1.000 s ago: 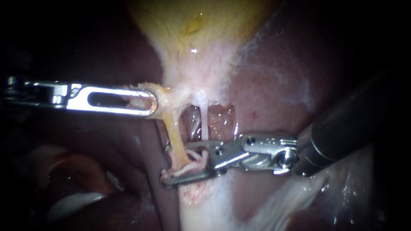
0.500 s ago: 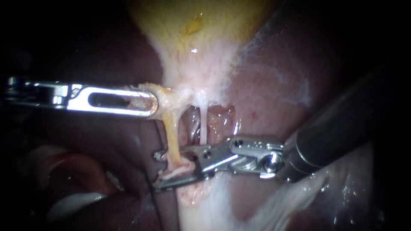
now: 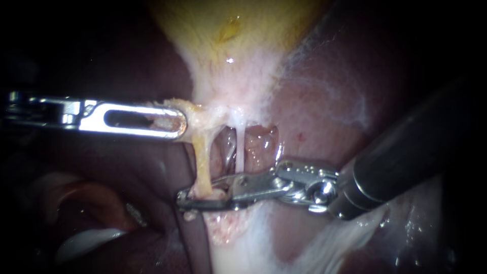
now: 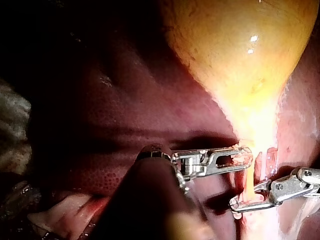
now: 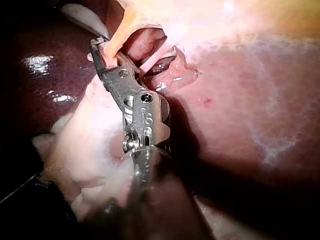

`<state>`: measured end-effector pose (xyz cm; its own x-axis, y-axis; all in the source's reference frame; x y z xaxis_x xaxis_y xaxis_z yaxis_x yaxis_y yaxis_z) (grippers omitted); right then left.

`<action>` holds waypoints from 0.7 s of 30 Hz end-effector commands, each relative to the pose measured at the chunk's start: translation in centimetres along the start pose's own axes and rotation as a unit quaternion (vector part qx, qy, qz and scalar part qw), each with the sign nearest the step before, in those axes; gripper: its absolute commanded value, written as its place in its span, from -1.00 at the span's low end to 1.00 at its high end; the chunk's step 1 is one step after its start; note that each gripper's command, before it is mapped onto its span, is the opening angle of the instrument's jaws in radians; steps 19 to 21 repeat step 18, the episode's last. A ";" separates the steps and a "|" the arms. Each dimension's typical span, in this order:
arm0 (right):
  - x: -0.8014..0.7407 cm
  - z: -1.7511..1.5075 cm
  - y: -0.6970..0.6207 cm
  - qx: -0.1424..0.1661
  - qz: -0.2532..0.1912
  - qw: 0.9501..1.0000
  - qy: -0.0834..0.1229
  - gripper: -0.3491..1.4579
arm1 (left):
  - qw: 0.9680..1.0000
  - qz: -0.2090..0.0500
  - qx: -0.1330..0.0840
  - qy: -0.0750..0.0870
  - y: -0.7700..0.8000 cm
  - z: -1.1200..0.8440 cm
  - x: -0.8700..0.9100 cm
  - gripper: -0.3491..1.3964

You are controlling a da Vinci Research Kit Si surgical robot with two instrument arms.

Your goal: Clipping second clip left tube

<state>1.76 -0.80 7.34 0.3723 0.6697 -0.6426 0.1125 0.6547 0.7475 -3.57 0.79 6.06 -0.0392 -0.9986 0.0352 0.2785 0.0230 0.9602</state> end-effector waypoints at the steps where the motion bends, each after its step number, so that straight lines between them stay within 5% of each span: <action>1: -0.02 0.00 0.00 0.000 -0.001 1.000 -0.002 -1.00 | 1.000 0.000 0.000 0.000 0.00 0.00 0.00 -1.00; 6: -0.04 -0.04 -0.02 -0.005 -0.002 1.000 -0.021 -1.00 | 1.000 0.000 0.000 0.000 0.00 0.00 0.00 -1.00; 21: -0.03 -0.05 -0.02 -0.004 -0.002 1.000 -0.021 -1.00 | 1.000 0.000 0.000 0.000 0.01 -0.01 0.00 -1.00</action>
